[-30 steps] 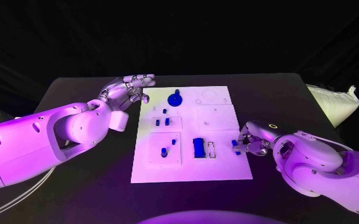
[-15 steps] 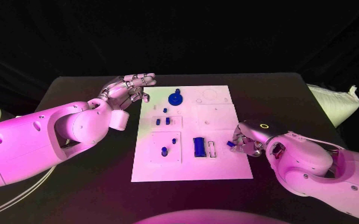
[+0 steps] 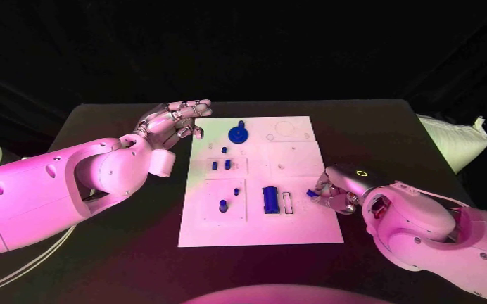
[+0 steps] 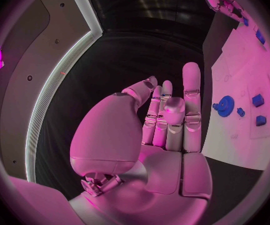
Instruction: Assemble the parts on the task board
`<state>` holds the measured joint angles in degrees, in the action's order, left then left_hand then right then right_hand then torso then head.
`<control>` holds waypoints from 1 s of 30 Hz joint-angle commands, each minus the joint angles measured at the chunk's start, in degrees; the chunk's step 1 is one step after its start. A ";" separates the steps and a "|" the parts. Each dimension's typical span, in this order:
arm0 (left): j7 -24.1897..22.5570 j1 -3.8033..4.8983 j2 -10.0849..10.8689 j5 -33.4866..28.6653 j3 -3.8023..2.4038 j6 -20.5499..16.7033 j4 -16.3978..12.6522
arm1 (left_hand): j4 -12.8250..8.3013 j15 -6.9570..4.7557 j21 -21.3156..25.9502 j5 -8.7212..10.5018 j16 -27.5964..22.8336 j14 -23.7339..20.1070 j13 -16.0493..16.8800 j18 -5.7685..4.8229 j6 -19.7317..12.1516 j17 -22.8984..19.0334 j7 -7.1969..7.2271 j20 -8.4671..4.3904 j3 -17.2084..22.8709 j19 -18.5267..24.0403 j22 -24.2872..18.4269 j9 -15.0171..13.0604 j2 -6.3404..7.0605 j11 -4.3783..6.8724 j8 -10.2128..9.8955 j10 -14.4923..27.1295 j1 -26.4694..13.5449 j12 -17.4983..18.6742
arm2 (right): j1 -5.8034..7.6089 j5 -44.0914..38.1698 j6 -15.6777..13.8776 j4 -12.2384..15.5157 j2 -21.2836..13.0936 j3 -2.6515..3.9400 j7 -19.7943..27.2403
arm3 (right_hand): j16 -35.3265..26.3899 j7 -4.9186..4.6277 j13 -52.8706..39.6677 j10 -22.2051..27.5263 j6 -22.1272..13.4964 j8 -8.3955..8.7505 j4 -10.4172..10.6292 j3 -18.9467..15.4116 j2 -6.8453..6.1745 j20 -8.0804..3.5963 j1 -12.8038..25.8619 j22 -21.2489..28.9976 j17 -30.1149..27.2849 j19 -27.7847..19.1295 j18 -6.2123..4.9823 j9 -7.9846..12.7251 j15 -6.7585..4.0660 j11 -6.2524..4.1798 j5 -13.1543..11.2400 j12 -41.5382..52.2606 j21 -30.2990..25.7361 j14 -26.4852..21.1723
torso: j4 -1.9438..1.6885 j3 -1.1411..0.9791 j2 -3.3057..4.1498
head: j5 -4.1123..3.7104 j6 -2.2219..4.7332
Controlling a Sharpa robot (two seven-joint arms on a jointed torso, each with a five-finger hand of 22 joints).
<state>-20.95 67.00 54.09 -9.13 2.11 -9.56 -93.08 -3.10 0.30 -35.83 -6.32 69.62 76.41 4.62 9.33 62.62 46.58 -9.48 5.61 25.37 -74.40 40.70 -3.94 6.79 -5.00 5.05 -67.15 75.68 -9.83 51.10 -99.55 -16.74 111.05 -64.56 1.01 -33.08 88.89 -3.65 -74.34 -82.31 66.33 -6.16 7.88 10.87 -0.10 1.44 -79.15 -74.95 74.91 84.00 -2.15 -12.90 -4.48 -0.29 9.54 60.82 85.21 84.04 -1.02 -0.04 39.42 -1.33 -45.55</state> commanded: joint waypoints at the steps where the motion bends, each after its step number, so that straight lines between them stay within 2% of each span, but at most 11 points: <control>1: -0.30 0.00 -0.05 0.20 -0.02 1.07 -0.13 | -0.03 -0.06 0.32 0.10 -0.36 -0.46 -0.08 1.06 -0.33 -0.05 0.08 0.16 -0.17 0.05 -0.05 0.03 -0.60 -0.15 0.27 0.40 -0.17 -0.18 | -0.30 8.90 -4.10 0.63 -0.12 -0.35 -0.93 | 0.26 0.00 0.10 -1.18 0.58 -0.14 0.78 1.76 0.28 -0.05 0.73 -10.08 13.67 3.68 0.71 -0.50 -0.26 -0.69 0.47 -0.26 0.16 5.66 | -0.05 0.00 -0.01 | 0.01 0.01; 8: -0.31 0.00 -0.05 0.21 -0.02 1.07 -0.29 | -0.03 -0.06 0.32 0.10 -0.36 -0.46 -0.08 1.06 -0.33 -0.05 0.08 0.16 -0.17 0.05 -0.05 0.03 -0.60 -0.15 0.27 0.40 -0.17 -0.18 | 0.14 12.59 -8.59 2.45 -0.26 -0.21 -1.03 | 0.27 -0.03 0.07 -1.23 0.80 0.13 1.39 3.41 -1.38 -0.06 2.31 -10.09 13.69 3.68 0.70 -0.63 -0.19 -0.64 0.52 -0.43 0.14 5.66 | 0.01 0.01 0.06 | 0.06 -0.04; 16: -0.30 0.00 -0.06 0.21 -0.02 1.10 -0.42 | -0.03 -0.06 0.32 0.10 -0.36 -0.46 -0.08 1.06 -0.33 -0.05 0.08 0.16 -0.17 0.05 -0.05 0.03 -0.60 -0.15 0.27 0.40 -0.17 -0.18 | 0.21 15.86 -10.57 3.18 0.72 -0.19 -1.08 | 0.28 -0.03 -0.08 -1.35 1.03 0.26 1.87 3.99 -2.76 -0.05 3.48 -10.09 13.72 3.69 0.70 -0.72 -0.19 -0.63 0.04 -0.28 0.13 5.67 | -0.05 0.08 0.04 | 0.02 -0.26; 20: -0.29 0.00 -0.08 0.21 -0.02 1.10 -0.43 | -0.03 -0.06 0.32 0.10 -0.36 -0.46 -0.08 1.06 -0.33 -0.05 0.08 0.16 -0.17 0.05 -0.05 0.03 -0.60 -0.15 0.27 0.40 -0.17 -0.18 | 0.21 16.66 -10.47 3.15 1.39 -0.19 -1.09 | 0.30 -0.05 -0.20 -1.41 1.16 0.31 2.11 4.12 -3.40 -0.05 4.05 -10.06 13.75 3.68 0.69 -0.77 -0.18 -0.62 -0.06 -0.14 0.10 5.68 | -0.03 0.00 0.02 | 0.09 -0.27; 21: -0.29 0.00 -0.09 0.21 -0.02 1.10 -0.43 | -0.03 -0.06 0.32 0.10 -0.36 -0.46 -0.08 1.06 -0.33 -0.05 0.08 0.16 -0.17 0.05 -0.05 0.03 -0.60 -0.15 0.27 0.40 -0.17 -0.18 | 0.21 16.85 -10.25 3.10 1.58 -0.19 -1.11 | 0.31 -0.05 -0.26 -1.45 1.20 0.32 2.20 4.13 -3.55 -0.05 4.23 -10.08 13.76 3.69 0.69 -0.79 -0.17 -0.62 0.03 -0.04 0.12 5.68 | -0.07 0.03 0.01 | 0.08 -0.27; 26: -0.28 0.00 -0.07 0.21 -0.02 1.08 -0.48 | -0.03 -0.06 0.32 0.10 -0.36 -0.46 -0.08 1.06 -0.33 -0.05 0.08 0.16 -0.17 0.05 -0.05 0.03 -0.60 -0.15 0.27 0.40 -0.17 -0.18 | 0.13 17.67 -8.07 2.40 2.83 -0.21 -1.27 | 0.39 -0.03 -0.48 -1.61 1.44 0.41 2.59 4.20 -4.15 -0.05 5.15 -10.18 13.90 3.74 0.72 -0.89 -0.18 -0.63 1.56 0.25 0.20 5.71 | -0.06 0.05 0.03 | 0.11 -0.35; 30: -0.27 0.00 -0.05 0.21 -0.02 1.12 -0.51 | -0.04 -0.06 0.33 0.10 -0.36 -0.47 -0.08 1.06 -0.33 -0.07 0.09 0.16 -0.17 0.05 -0.05 0.03 -0.60 -0.16 0.27 0.41 -0.17 -0.18 | -0.05 17.89 -7.05 1.73 3.85 -0.23 -1.34 | 0.58 0.09 -1.11 -1.92 1.85 0.38 2.88 3.88 -4.73 -0.08 6.06 -10.36 14.20 3.82 0.77 -1.07 -0.25 -0.67 3.38 1.27 0.35 5.77 | 0.01 -0.03 0.04 | 0.24 -0.47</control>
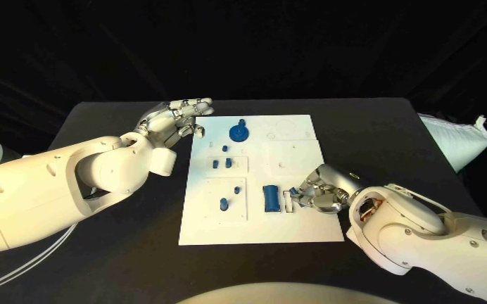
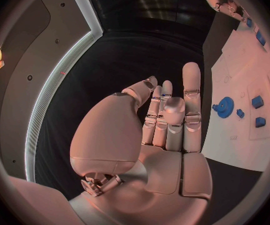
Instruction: Assemble the parts on the task board
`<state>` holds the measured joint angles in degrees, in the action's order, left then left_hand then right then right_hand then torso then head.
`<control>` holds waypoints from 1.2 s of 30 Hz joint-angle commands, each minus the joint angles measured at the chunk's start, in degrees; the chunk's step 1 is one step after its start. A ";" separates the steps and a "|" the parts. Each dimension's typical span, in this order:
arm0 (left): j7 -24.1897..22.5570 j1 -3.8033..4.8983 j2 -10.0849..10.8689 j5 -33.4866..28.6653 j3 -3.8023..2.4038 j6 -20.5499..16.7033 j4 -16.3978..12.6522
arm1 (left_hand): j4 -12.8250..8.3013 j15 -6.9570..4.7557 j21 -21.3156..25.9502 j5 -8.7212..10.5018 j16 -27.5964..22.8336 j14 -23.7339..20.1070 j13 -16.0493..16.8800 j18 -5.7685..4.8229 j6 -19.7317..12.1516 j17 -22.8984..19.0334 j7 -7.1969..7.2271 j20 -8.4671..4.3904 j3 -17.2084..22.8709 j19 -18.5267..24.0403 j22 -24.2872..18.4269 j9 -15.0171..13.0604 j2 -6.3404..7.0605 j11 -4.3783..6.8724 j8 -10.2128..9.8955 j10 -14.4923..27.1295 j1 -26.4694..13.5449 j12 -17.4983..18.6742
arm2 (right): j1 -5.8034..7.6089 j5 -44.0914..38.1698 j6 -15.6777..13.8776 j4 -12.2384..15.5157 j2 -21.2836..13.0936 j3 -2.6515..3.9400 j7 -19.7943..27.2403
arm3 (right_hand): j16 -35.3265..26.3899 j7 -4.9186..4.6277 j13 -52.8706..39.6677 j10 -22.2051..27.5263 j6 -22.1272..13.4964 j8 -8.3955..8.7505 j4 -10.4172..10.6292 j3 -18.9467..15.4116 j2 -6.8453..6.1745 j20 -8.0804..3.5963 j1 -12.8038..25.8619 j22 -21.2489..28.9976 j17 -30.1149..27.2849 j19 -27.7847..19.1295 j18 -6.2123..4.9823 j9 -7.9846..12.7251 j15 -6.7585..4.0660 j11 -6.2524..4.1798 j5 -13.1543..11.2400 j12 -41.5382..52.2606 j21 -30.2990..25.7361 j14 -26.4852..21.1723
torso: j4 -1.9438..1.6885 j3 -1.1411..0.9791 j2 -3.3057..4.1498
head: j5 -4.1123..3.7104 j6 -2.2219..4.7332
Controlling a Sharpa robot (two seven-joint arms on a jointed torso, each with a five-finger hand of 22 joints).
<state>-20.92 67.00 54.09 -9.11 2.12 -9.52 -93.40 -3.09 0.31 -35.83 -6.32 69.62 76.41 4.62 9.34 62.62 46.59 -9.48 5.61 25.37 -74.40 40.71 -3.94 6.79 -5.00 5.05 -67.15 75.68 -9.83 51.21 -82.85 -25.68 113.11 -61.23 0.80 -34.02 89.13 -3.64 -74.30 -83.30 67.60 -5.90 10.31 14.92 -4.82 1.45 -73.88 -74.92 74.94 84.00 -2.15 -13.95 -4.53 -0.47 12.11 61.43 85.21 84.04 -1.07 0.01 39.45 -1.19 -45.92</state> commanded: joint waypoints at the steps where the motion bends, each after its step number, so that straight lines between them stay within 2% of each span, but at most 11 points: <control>1: -0.29 0.00 -0.04 0.20 -0.03 1.09 -0.19 | -0.07 -0.06 0.35 0.10 -0.39 -0.52 -0.09 1.06 -0.34 -0.18 0.09 0.16 -0.21 0.07 -0.07 0.03 -0.62 -0.15 0.28 0.46 -0.15 -0.23 | -0.19 1.06 2.06 -0.51 0.75 -0.02 -0.43 | 0.39 0.10 -1.28 -1.00 0.69 0.10 0.49 -0.29 -0.12 -0.10 0.99 -10.45 14.27 3.86 0.79 -0.08 -0.21 -0.54 1.33 0.87 0.42 5.79 | 0.07 -0.09 0.00 | 0.14 -0.11; 7: -0.26 0.00 -0.03 0.20 -0.03 1.15 -0.24 | -0.07 -0.06 0.35 0.10 -0.39 -0.52 -0.09 1.06 -0.34 -0.18 0.09 0.16 -0.21 0.07 -0.07 0.03 -0.62 -0.15 0.28 0.46 -0.15 -0.23 | -0.27 -0.05 2.78 -1.32 1.59 -0.03 -0.66 | 0.56 0.31 -1.78 -1.23 1.42 -0.19 0.92 -1.09 -0.47 -0.18 2.10 -10.67 14.55 3.96 0.85 -0.41 -0.30 -0.69 2.81 1.60 0.62 5.85 | 0.01 -0.05 0.01 | 0.12 -0.14; 15: -0.21 0.00 -0.01 0.20 -0.03 1.18 -0.29 | -0.07 -0.06 0.35 0.10 -0.39 -0.52 -0.09 1.06 -0.34 -0.18 0.09 0.16 -0.21 0.07 -0.07 0.03 -0.62 -0.15 0.28 0.46 -0.15 -0.23 | -0.28 -1.56 6.44 -2.03 2.18 -0.03 -1.02 | 0.76 0.58 -1.26 -1.24 2.08 -0.55 1.81 -2.37 -0.39 -0.34 3.78 -10.95 14.88 4.10 0.92 -0.97 -0.49 -0.91 3.31 0.50 0.88 5.92 | 0.05 -0.08 0.03 | 0.11 -0.26; 20: -0.17 0.00 -0.01 0.20 -0.03 1.23 -0.31 | -0.07 -0.06 0.35 0.10 -0.39 -0.52 -0.09 1.06 -0.34 -0.18 0.09 0.16 -0.21 0.07 -0.07 0.03 -0.62 -0.15 0.28 0.46 -0.15 -0.23 | -0.29 -2.02 7.64 -2.32 2.58 -0.03 -1.08 | 0.87 0.81 -1.39 -1.50 2.50 -0.84 2.19 -3.05 -0.15 -0.46 4.48 -11.31 15.06 4.27 1.03 -1.39 -0.63 -1.09 3.43 0.79 1.22 5.96 | 0.09 -0.07 -0.01 | 0.10 -0.29; 27: -0.10 0.00 0.01 0.21 -0.03 1.31 -0.40 | -0.07 -0.06 0.35 0.10 -0.39 -0.52 -0.09 1.06 -0.34 -0.18 0.09 0.16 -0.21 0.07 -0.07 0.03 -0.62 -0.15 0.28 0.46 -0.15 -0.23 | -0.28 -2.72 6.86 -2.57 2.94 -0.03 -1.21 | 0.87 1.07 -1.62 -1.84 2.92 -1.18 2.72 -3.76 0.37 -0.62 5.29 -11.69 15.06 4.45 1.14 -1.94 -0.82 -1.30 3.50 1.28 1.58 5.96 | 0.02 -0.05 0.02 | 0.03 -0.19; 36: 0.08 0.00 0.04 0.36 -0.03 1.52 -0.45 | -0.07 -0.05 0.39 0.11 -0.41 -0.58 -0.10 1.06 -0.39 -0.29 0.06 0.17 -0.28 0.09 -0.09 0.04 -0.59 -0.18 0.28 0.54 -0.20 -0.26 | -0.28 -2.80 3.47 -2.42 3.27 -0.02 -0.91 | 0.87 1.69 -2.47 -2.54 3.71 -1.87 2.82 -3.94 1.78 -0.94 5.13 -12.47 15.06 4.81 1.36 -2.96 -1.22 -1.82 4.85 2.96 2.31 5.96 | 0.06 -0.06 0.00 | 0.32 -0.10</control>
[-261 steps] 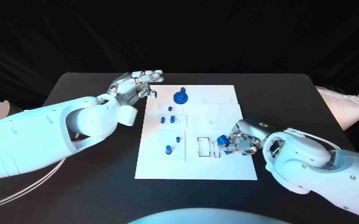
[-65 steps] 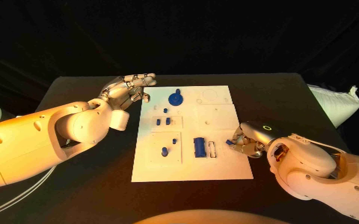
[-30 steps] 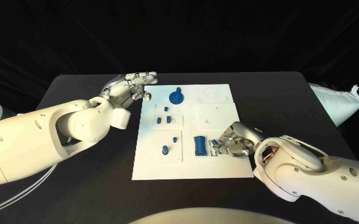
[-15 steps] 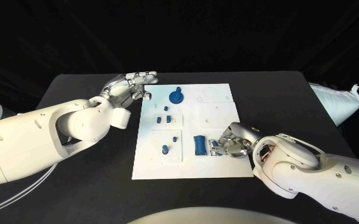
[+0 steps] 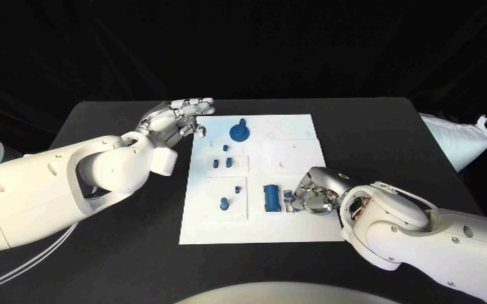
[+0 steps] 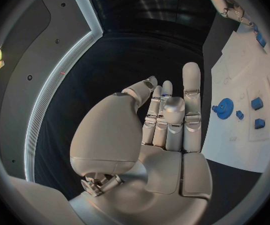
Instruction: Assemble the parts on the task board
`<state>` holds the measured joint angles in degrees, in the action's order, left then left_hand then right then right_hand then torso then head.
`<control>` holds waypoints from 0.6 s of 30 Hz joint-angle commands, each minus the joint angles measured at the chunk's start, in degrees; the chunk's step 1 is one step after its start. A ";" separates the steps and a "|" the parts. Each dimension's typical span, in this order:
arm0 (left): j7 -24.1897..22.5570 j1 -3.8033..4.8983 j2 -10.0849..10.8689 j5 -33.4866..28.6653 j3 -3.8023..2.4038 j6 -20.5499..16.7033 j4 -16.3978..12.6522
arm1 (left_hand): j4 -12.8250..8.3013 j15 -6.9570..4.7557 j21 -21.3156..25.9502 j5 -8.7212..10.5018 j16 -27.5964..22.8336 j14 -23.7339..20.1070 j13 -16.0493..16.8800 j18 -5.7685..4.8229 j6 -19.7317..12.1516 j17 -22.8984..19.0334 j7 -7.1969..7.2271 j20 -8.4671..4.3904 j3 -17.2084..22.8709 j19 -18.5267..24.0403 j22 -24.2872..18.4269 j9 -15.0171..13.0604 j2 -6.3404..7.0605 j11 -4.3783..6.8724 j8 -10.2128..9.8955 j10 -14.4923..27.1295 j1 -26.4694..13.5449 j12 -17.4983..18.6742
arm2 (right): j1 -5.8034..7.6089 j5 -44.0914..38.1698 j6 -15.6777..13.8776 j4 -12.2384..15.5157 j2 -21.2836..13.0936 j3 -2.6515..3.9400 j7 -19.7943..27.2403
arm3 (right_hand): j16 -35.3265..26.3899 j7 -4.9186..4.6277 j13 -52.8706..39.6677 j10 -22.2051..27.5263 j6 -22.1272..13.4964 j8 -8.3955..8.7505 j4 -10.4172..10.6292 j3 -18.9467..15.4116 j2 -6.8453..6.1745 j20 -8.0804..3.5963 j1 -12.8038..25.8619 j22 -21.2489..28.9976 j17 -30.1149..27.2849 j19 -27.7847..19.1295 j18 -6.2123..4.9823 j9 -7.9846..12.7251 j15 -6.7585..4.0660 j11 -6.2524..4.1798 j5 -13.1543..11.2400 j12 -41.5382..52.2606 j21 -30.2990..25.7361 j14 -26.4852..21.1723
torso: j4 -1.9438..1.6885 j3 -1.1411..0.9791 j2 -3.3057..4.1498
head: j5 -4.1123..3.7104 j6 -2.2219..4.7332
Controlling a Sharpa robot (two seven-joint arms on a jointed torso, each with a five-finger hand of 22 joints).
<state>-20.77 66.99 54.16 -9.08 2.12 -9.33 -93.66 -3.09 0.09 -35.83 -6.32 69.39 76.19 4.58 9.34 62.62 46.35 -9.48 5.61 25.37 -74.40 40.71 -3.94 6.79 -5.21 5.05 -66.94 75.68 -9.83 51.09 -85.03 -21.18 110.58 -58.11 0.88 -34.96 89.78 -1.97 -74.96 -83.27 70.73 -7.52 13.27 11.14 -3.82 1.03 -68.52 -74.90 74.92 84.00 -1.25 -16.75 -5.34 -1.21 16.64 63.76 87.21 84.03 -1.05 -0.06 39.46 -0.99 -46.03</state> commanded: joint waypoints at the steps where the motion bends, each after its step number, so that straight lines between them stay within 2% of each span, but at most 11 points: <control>1: -0.05 0.01 -0.02 0.34 -0.03 1.35 -0.20 | -0.05 0.18 0.40 0.12 -0.21 -0.40 -0.06 1.05 -0.41 -0.12 0.05 0.18 -0.33 0.10 -0.10 0.04 -0.58 0.01 0.27 0.37 -0.27 -0.28 | -0.16 -0.58 -1.17 0.12 0.18 -0.10 0.06 | 0.22 0.13 -2.19 -2.69 0.83 -0.44 -0.23 -0.17 0.86 -0.56 -0.35 -12.50 15.08 4.81 0.47 -0.33 -0.46 -1.16 0.43 1.36 0.32 5.97 | 0.04 0.01 -0.01 | 0.12 0.01; 11: 0.06 0.01 0.00 0.39 -0.03 1.47 -0.25 | -0.04 0.19 0.41 0.12 -0.22 -0.41 -0.06 1.05 -0.42 -0.15 0.04 0.19 -0.36 0.11 -0.11 0.05 -0.58 0.00 0.27 0.38 -0.29 -0.29 | -0.16 0.36 0.44 0.12 0.38 -0.09 0.16 | 0.22 0.35 -2.64 -2.85 1.32 -0.94 -0.26 -0.55 0.92 -0.70 -0.25 -12.65 15.08 4.88 0.51 -0.93 -0.64 -1.36 0.34 2.09 0.47 5.97 | 0.04 0.02 -0.02 | 0.30 0.03; 18: 0.11 0.01 0.01 0.67 -0.03 1.48 -0.30 | 0.01 0.21 0.43 0.13 -0.22 -0.44 -0.07 1.04 -0.44 -0.18 0.03 0.20 -0.42 0.12 -0.12 0.05 -0.58 -0.01 0.27 0.43 -0.38 -0.31 | -0.14 -0.10 0.10 -0.16 0.45 -0.09 0.02 | 0.22 0.42 -2.88 -2.97 1.40 -1.21 0.46 -1.21 1.21 -0.82 0.69 -12.66 15.08 4.87 0.51 -1.45 -0.71 -1.43 0.05 2.42 0.46 5.97 | 0.01 0.01 -0.03 | 0.26 0.09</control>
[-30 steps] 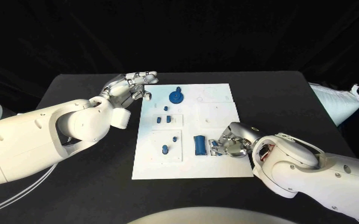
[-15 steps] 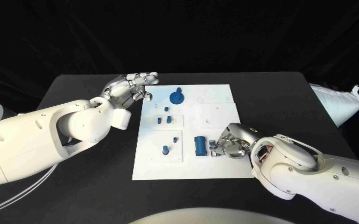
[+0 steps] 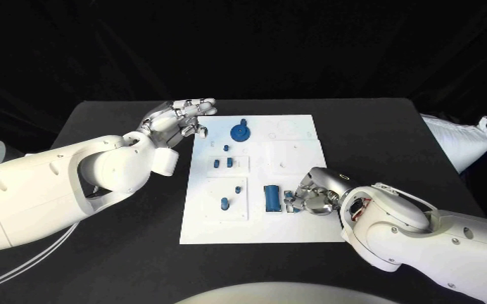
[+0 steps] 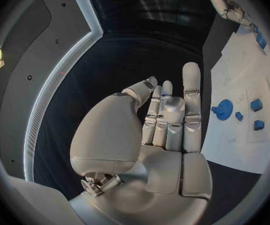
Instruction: Assemble the parts on the task board
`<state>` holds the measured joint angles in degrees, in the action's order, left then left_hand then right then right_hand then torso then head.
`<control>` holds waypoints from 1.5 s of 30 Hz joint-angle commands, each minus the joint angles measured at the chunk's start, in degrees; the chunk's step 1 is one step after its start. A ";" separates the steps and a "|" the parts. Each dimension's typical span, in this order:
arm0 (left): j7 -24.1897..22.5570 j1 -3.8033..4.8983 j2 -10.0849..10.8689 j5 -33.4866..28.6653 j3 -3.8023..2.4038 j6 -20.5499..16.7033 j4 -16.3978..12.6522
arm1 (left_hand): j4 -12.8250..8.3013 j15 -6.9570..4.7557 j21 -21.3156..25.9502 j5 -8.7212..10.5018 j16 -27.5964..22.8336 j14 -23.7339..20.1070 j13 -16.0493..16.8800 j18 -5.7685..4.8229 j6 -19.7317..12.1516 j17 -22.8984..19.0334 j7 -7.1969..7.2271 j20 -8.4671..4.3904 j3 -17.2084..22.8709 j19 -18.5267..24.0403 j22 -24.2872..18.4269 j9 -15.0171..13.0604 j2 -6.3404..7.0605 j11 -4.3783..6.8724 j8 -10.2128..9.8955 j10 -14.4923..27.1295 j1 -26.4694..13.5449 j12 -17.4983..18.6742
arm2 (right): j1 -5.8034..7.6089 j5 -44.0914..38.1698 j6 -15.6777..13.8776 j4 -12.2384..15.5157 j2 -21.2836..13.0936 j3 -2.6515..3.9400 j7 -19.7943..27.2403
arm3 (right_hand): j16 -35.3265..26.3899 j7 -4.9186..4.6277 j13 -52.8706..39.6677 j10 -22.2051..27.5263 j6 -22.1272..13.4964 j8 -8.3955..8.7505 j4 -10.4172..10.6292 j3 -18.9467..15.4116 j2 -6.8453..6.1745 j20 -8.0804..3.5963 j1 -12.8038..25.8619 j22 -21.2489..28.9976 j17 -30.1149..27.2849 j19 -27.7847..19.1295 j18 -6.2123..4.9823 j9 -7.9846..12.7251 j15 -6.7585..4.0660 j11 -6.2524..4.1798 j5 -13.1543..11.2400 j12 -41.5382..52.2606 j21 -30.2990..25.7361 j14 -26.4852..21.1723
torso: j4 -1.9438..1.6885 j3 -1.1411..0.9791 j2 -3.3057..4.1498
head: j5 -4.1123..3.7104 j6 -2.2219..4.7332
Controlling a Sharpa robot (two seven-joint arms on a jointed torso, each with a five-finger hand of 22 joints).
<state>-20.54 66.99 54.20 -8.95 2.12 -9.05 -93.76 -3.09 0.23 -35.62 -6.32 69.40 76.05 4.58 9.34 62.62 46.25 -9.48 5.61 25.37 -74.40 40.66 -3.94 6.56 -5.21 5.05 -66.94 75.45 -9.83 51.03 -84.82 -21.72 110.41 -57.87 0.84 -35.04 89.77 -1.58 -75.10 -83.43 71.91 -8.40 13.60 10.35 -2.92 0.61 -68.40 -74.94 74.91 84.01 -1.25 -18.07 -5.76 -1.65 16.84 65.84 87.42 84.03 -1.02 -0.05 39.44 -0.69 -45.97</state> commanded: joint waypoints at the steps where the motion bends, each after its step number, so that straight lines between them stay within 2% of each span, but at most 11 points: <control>1: -0.12 0.01 -0.03 0.55 -0.03 1.20 -0.20 | 0.01 0.06 0.22 0.13 -0.22 -0.30 -0.08 1.05 -0.44 -0.08 0.03 0.20 -0.42 0.12 -0.06 0.05 -0.35 -0.01 0.27 0.43 -0.15 -0.31 | -0.08 -0.41 0.57 -0.03 0.24 -0.05 0.08 | 0.23 0.04 -2.81 -2.84 0.23 -0.39 0.34 -0.68 0.26 -0.42 0.87 -12.61 15.09 4.86 0.51 -0.25 -0.30 -0.99 -0.29 0.41 0.24 5.97 | -0.03 0.01 -0.01 | -0.09 0.04; 18: 0.05 0.01 -0.02 0.61 -0.03 1.27 -0.27 | 0.03 0.08 0.25 0.12 -0.28 -0.37 -0.09 1.04 -0.46 -0.25 0.03 0.21 -0.46 0.14 -0.08 0.05 -0.37 -0.02 0.27 0.48 -0.21 -0.33 | -0.03 -1.80 0.31 -0.37 0.59 -0.04 0.02 | 0.23 0.13 -3.47 -3.06 0.07 -1.00 2.63 -4.75 -0.07 -0.54 3.59 -12.77 15.09 4.92 0.55 -1.73 -0.39 -1.06 -0.34 1.12 0.37 5.97 | 0.04 0.00 -0.01 | 0.04 0.25; 25: 0.07 0.02 -0.04 0.62 -0.03 1.26 -0.25 | 0.03 0.08 0.25 0.12 -0.32 -0.40 -0.09 1.04 -0.47 -0.33 0.03 0.21 -0.47 0.15 -0.08 0.05 -0.37 -0.02 0.27 0.50 -0.21 -0.33 | -0.03 -1.99 0.07 -0.18 0.56 -0.04 0.06 | 0.23 0.19 -3.69 -3.09 -0.14 -1.22 3.01 -7.67 0.41 -0.55 5.45 -12.79 15.09 4.92 0.55 -2.51 -0.40 -1.10 -2.46 1.16 0.38 5.97 | 0.00 -0.04 -0.03 | -0.04 0.25; 29: 0.06 0.01 -0.05 0.62 -0.03 1.30 -0.18 | 0.03 0.08 0.25 0.12 -0.32 -0.40 -0.09 1.04 -0.47 -0.33 0.03 0.21 -0.47 0.15 -0.08 0.05 -0.37 -0.02 0.27 0.50 -0.21 -0.33 | -0.03 -1.83 -1.45 0.33 0.19 -0.01 0.44 | 0.23 0.22 -3.74 -3.10 -0.24 -1.27 2.96 -8.57 0.60 -0.57 5.76 -12.79 15.09 4.91 0.55 -2.75 -0.42 -1.11 -3.14 1.13 0.37 5.97 | 0.06 -0.09 -0.04 | -0.09 0.37; 33: 0.05 0.01 -0.07 0.62 -0.02 1.31 -0.11 | 0.03 0.09 0.28 0.12 -0.35 -0.45 -0.10 1.04 -0.49 -0.39 0.03 0.22 -0.49 0.18 -0.09 0.05 -0.37 -0.03 0.26 0.55 -0.22 -0.34 | 0.01 -0.03 -2.99 1.12 -1.04 0.12 2.73 | 0.23 -0.03 -2.94 -2.58 -1.15 -0.97 1.82 -9.96 -0.59 -0.54 3.34 -11.97 15.09 4.50 0.30 -3.07 -0.31 -0.92 -4.81 -0.85 -0.45 5.97 | 0.08 -0.11 -0.07 | -0.13 0.46; 36: 0.05 0.01 -0.06 0.62 -0.02 1.29 -0.03 | 0.03 0.09 0.28 0.12 -0.35 -0.45 -0.10 1.04 -0.49 -0.39 0.03 0.22 -0.49 0.18 -0.09 0.05 -0.37 -0.03 0.26 0.55 -0.22 -0.34 | 0.23 1.21 -2.93 1.70 -2.14 0.23 4.45 | 0.23 -0.30 -2.56 -2.24 -1.70 -0.76 1.35 -11.07 -1.15 -0.39 1.89 -11.62 15.09 4.32 0.19 -3.29 -0.11 -0.67 -6.61 -1.87 -0.81 5.97 | 0.07 -0.06 -0.06 | -0.26 0.63; 45: 0.05 0.00 -0.16 0.62 0.00 1.32 0.19 | 0.03 0.09 0.28 0.12 -0.35 -0.45 -0.10 1.04 -0.49 -0.39 0.03 0.22 -0.49 0.18 -0.09 0.05 -0.37 -0.03 0.26 0.55 -0.22 -0.34 | 0.51 1.95 0.17 2.15 -3.40 0.31 5.42 | 0.23 -0.29 -2.94 -2.39 -1.61 -0.95 -0.06 -12.44 -0.95 -0.29 -1.45 -11.92 15.09 4.46 0.28 -3.95 -0.07 -0.68 -8.43 -1.33 -0.55 5.97 | 0.07 -0.09 0.03 | -0.43 0.72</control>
<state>-20.21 66.99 54.14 -8.55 2.14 -8.83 -93.55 -2.92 0.23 -35.62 -6.32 69.40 76.06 4.55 9.35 62.62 45.91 -9.48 5.61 25.20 -74.41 40.62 -3.94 6.56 -5.21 5.05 -66.95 75.45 -9.83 51.55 -83.53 -23.28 112.57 -61.28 1.14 -31.26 89.77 -1.94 -75.16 -83.74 70.70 -9.30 13.59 -1.98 -4.06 0.62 -69.25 -74.91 74.93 84.00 -1.26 -22.00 -5.75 -2.14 8.60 64.19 86.88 84.01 -0.94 -0.13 39.41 -1.04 -45.23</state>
